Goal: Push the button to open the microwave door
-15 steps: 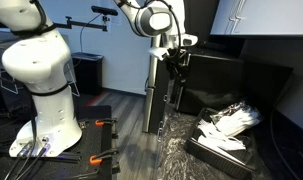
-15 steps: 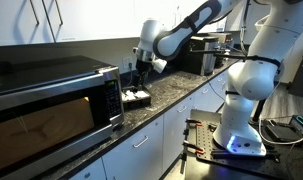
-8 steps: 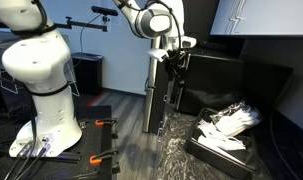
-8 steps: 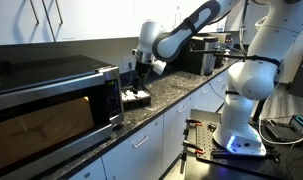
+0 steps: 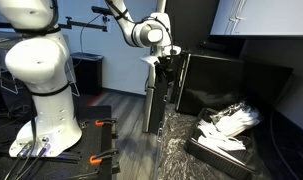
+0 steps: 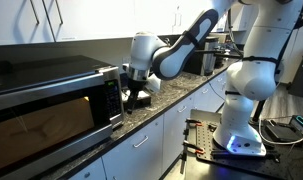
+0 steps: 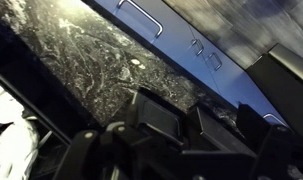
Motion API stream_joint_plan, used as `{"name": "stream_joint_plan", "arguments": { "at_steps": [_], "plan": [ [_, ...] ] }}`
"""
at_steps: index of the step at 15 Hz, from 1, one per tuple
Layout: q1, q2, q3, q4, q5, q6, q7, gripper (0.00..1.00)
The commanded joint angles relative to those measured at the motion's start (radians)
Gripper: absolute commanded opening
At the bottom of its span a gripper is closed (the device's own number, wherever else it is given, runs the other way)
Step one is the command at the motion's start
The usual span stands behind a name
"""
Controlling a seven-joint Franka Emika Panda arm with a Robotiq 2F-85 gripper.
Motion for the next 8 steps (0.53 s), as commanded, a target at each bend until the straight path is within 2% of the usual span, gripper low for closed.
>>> {"name": "stream_joint_plan", "arguments": {
  "at_steps": [1, 4, 8],
  "plan": [
    [0.019, 0.057, 0.026, 0.015, -0.054, 0.049, 0.102, 0.74],
    [0.026, 0.063, 0.036, 0.008, -0.113, 0.053, 0.184, 0.49],
    [0.007, 0.06, 0.059, 0.029, -0.317, 0.024, 0.367, 0.2]
  ]
}}
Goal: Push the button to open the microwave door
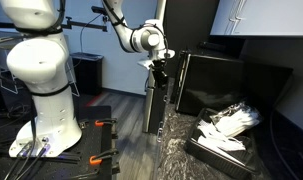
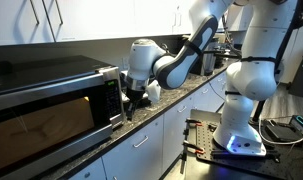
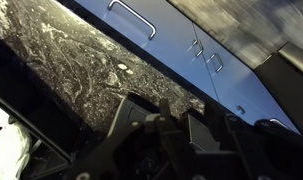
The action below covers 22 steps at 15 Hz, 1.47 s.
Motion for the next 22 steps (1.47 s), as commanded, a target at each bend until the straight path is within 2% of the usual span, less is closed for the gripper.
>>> {"name": "stream_joint_plan", "arguments": {
  "at_steps": [1, 3, 6, 9, 13, 22],
  "plan": [
    [-0.019, -0.001, 0.028, 0.037, -0.195, -0.025, 0.173, 0.12],
    [-0.021, 0.01, 0.031, 0.073, -0.329, -0.043, 0.27, 0.0],
    [-0.018, 0.038, 0.029, 0.125, -0.479, -0.065, 0.374, 0.0],
    [-0.014, 0.074, 0.019, 0.163, -0.576, -0.083, 0.437, 0.0],
    [-0.015, 0.137, 0.009, 0.208, -0.658, -0.072, 0.471, 0.0],
    [0.001, 0.198, 0.009, 0.277, -0.76, -0.162, 0.49, 0.0]
  ]
}}
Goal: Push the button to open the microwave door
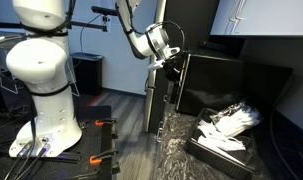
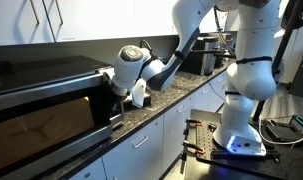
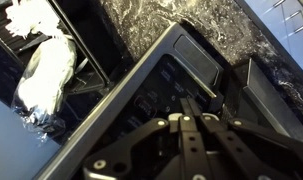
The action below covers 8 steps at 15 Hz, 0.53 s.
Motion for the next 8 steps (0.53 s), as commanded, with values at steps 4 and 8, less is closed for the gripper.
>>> {"name": "stream_joint_plan", "arguments": {
  "at_steps": [4, 8],
  "plan": [
    [0.016, 0.032, 0.004, 0.049, -0.056, -0.08, 0.014, 0.0],
    [0.068, 0.032, -0.038, 0.058, -0.057, -0.109, 0.004, 0.0]
  ]
}}
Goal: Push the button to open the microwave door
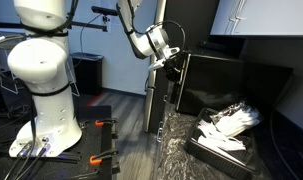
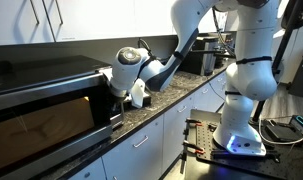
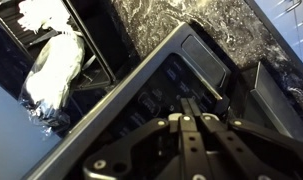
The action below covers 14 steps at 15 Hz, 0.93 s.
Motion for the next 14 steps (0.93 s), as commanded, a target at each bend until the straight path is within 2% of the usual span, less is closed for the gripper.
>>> {"name": "stream_joint_plan", "arguments": {
  "at_steps": [1, 14],
  "plan": [
    [0.045, 0.017, -0.031, 0.037, -0.024, -0.058, 0.003, 0.0],
    [0.081, 0.035, -0.038, 0.043, -0.008, -0.071, -0.003, 0.0]
  ]
}}
